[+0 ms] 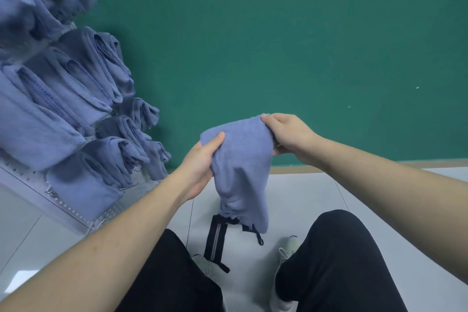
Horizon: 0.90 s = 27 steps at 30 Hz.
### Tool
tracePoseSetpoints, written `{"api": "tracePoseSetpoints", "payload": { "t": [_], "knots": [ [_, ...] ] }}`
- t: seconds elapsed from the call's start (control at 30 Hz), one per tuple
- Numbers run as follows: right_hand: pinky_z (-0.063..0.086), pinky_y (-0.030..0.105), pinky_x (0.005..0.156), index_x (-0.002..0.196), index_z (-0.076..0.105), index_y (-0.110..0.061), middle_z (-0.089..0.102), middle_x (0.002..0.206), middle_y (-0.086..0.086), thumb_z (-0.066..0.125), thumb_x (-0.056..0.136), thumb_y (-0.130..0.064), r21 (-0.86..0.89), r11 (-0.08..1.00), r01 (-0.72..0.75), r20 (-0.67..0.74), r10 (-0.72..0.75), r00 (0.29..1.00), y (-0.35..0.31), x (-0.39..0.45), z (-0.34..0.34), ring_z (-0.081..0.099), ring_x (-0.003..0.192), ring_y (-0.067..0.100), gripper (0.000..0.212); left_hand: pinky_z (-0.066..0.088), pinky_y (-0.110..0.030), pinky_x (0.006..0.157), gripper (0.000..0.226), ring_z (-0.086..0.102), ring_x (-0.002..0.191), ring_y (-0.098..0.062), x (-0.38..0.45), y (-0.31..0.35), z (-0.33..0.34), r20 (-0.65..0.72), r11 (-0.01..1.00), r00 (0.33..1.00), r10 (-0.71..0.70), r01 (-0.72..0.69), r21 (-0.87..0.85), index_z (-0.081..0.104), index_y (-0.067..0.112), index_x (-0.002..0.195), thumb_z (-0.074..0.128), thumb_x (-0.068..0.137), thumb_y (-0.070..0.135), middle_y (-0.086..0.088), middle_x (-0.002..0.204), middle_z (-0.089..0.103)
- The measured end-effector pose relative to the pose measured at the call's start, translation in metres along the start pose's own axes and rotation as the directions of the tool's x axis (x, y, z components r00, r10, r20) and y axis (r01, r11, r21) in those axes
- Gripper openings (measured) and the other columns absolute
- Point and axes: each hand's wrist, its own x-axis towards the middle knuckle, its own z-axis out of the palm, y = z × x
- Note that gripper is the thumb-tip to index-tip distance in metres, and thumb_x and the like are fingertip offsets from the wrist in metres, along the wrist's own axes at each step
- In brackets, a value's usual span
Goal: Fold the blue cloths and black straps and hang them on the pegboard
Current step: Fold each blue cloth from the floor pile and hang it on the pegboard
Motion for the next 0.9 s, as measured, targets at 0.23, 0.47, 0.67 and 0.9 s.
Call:
{"api": "tracePoseSetpoints", "payload": {
  "t": [0.23,0.47,0.67,0.9],
  "knots": [
    [0.043,0.023,0.052,0.090,0.058,-0.018,0.045,0.061,-0.002,0.058,0.099,-0.043,0.311,0.924,-0.223,0.082,0.208,0.975,0.011,-0.005,0.010,0.040,0.052,0.014,0.027,0.053,-0.035,0.092,0.030,0.070,0.110,-0.016,0.000,0.006,0.011,0.009,0.999,1.000,0.024,-0.024,-0.041,0.061,0.012,0.126,0.048,0.106,0.030,-0.004,0.117,0.075],
    [0.055,0.030,0.086,0.093,0.069,-0.018,0.072,0.087,-0.004,0.059,0.099,-0.041,0.352,0.884,-0.306,0.196,0.250,0.948,0.030,-0.006,0.010,0.067,0.078,0.014,0.026,0.054,-0.039,0.086,0.039,0.073,0.104,-0.018,0.004,0.009,0.006,-0.031,0.994,0.998,-0.050,0.046,-0.096,0.060,0.009,0.128,0.048,0.105,0.039,-0.006,0.113,0.076],
    [0.054,0.031,0.083,0.102,0.070,-0.021,0.069,0.095,-0.003,0.075,0.088,-0.035,0.303,0.879,-0.367,0.285,0.284,0.916,0.029,-0.007,0.011,0.064,0.086,0.016,0.021,0.052,-0.035,0.092,0.041,0.072,0.105,-0.017,0.003,0.007,0.008,0.006,0.992,0.995,-0.101,0.102,-0.073,0.064,0.009,0.123,0.047,0.105,0.041,-0.007,0.113,0.075],
    [0.048,0.040,0.094,0.082,0.052,-0.026,0.064,0.088,-0.006,0.066,0.095,-0.035,0.269,0.926,-0.266,0.167,0.228,0.959,0.025,-0.006,0.009,0.061,0.084,0.018,0.021,0.053,-0.030,0.091,0.024,0.072,0.101,-0.008,0.007,0.007,0.014,-0.063,0.999,0.998,0.025,-0.023,0.036,0.066,0.020,0.109,0.046,0.107,0.035,0.005,0.105,0.077]
  ]
}}
